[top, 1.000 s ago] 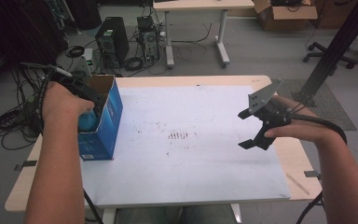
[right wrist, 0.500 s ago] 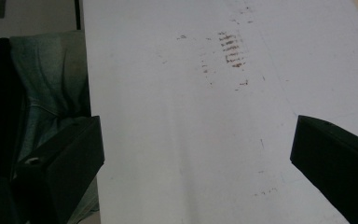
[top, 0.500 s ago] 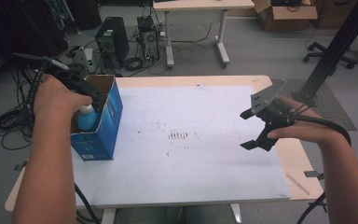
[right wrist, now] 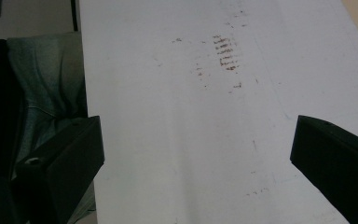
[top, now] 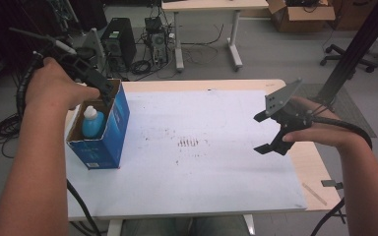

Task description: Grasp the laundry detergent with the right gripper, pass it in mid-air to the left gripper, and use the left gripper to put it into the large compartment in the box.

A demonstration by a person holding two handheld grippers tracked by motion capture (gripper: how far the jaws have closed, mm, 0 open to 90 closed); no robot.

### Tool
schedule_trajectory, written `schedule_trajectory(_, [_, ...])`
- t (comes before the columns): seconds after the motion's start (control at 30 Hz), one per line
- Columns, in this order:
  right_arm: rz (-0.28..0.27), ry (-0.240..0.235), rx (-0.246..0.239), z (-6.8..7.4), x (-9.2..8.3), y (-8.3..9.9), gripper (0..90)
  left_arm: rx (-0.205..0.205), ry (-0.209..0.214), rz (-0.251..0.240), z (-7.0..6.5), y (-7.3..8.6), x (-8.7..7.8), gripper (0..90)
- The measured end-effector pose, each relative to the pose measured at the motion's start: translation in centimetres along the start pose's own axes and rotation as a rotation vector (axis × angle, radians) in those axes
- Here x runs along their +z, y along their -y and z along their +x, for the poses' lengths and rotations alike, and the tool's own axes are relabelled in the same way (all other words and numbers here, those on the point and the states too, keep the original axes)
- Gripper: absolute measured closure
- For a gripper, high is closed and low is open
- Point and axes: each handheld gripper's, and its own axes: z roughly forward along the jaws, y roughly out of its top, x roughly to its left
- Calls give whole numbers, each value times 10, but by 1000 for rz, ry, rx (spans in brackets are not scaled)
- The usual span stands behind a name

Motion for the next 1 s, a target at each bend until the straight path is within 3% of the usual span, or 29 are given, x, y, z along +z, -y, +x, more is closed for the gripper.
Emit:
schedule_trajectory(0.13, [22, 9, -9, -2, 0, -2, 29, 106, 34, -31, -19, -3, -14, 2])
schedule_trajectory(0.33, [44, 13, -12, -6, 0, -8, 29, 278, 47, -54, -50, -9, -32, 3])
schedule_trajectory(0.5, [59, 11, -26, -8, -1, -13, 28, 403, 78, -68, -69, -12, -38, 2])
schedule_trajectory(0.53, [62, 11, -23, -8, -1, -14, 29, 443, 79, -69, -73, -13, -40, 3])
schedule_trajectory(0.8, [93, 7, -39, -10, 3, -21, 29, 653, 142, -48, -96, -10, -33, 2])
schedule_trajectory(1.0, [120, 3, -46, -8, 5, -29, 29, 783, 165, -25, -110, -7, -23, 2])
